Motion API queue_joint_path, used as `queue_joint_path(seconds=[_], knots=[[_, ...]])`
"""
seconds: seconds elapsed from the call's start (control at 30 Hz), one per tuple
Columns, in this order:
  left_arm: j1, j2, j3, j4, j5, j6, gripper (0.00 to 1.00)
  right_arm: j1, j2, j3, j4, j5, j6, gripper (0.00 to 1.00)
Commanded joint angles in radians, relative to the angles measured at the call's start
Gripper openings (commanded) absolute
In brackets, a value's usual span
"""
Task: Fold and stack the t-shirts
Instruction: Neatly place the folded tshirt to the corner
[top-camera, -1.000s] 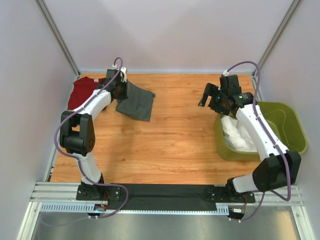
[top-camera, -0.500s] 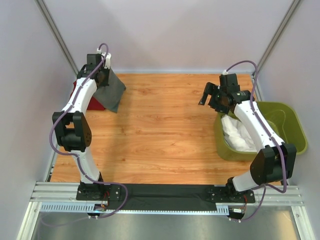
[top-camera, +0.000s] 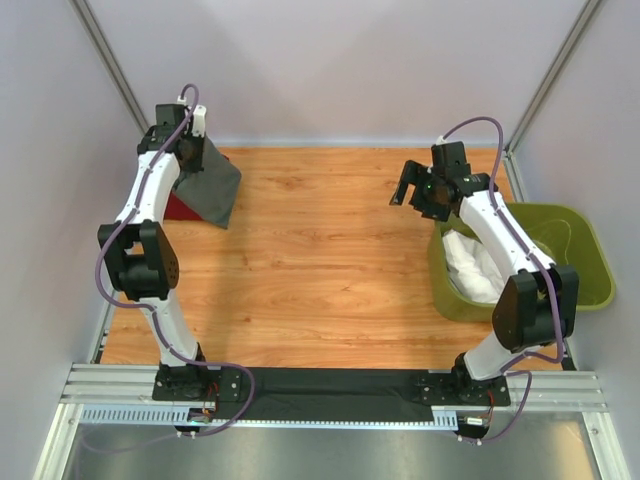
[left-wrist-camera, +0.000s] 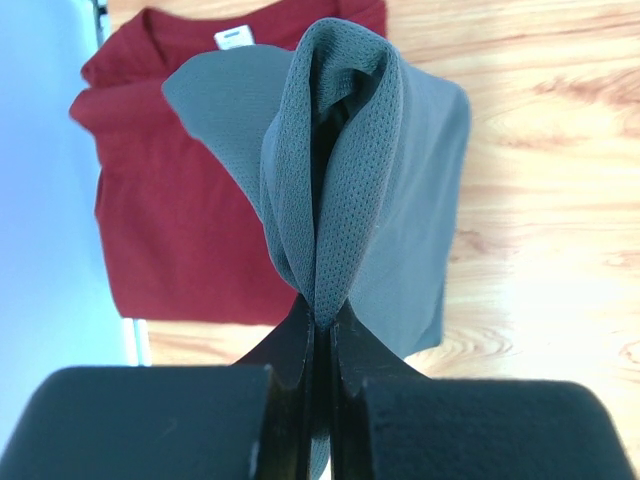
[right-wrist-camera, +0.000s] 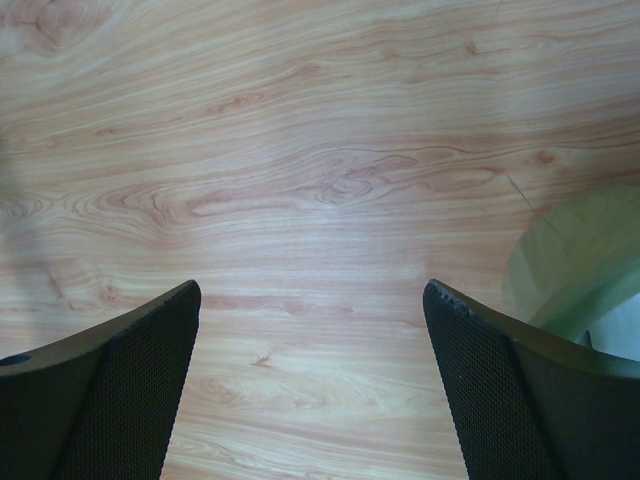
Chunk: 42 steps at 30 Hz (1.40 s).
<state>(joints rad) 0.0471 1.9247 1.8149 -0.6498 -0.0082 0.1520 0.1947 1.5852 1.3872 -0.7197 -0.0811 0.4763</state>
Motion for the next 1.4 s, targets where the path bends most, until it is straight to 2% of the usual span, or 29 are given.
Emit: queue_joint_path(seconds=[0.0, 0.23, 0.47, 0.67, 0.77, 1.1, 1.37], knots=[[0.011, -0.004, 0.081, -0.028, 0.025, 0.018, 0.00, -0.020, 0.030, 0.026, -0.020, 0.020, -0.039, 0.95], [0.036, -0.007, 0.093, -0.024, 0.011, 0.008, 0.00, -0.021, 0.050, 0.029, -0.012, 0.001, -0.039, 0.95], [0.065, 0.011, 0.100, 0.013, -0.098, -0.005, 0.00, -0.021, 0.075, 0.035, -0.004, -0.016, -0.031, 0.95], [0.100, 0.008, 0.095, 0.053, -0.099, -0.002, 0.00, -0.020, 0.099, 0.035, -0.003, -0.029, -0.012, 0.95], [0.120, 0.036, 0.100, 0.076, -0.110, -0.003, 0.00, -0.020, 0.107, 0.039, -0.003, -0.035, -0.008, 0.95], [0.142, 0.221, 0.142, 0.167, -0.269, 0.031, 0.00, -0.021, 0.121, 0.056, -0.018, 0.003, -0.018, 0.95], [0.194, 0.298, 0.191, 0.219, -0.332, -0.032, 0.00, -0.020, 0.119, 0.056, 0.003, 0.007, -0.005, 0.95]])
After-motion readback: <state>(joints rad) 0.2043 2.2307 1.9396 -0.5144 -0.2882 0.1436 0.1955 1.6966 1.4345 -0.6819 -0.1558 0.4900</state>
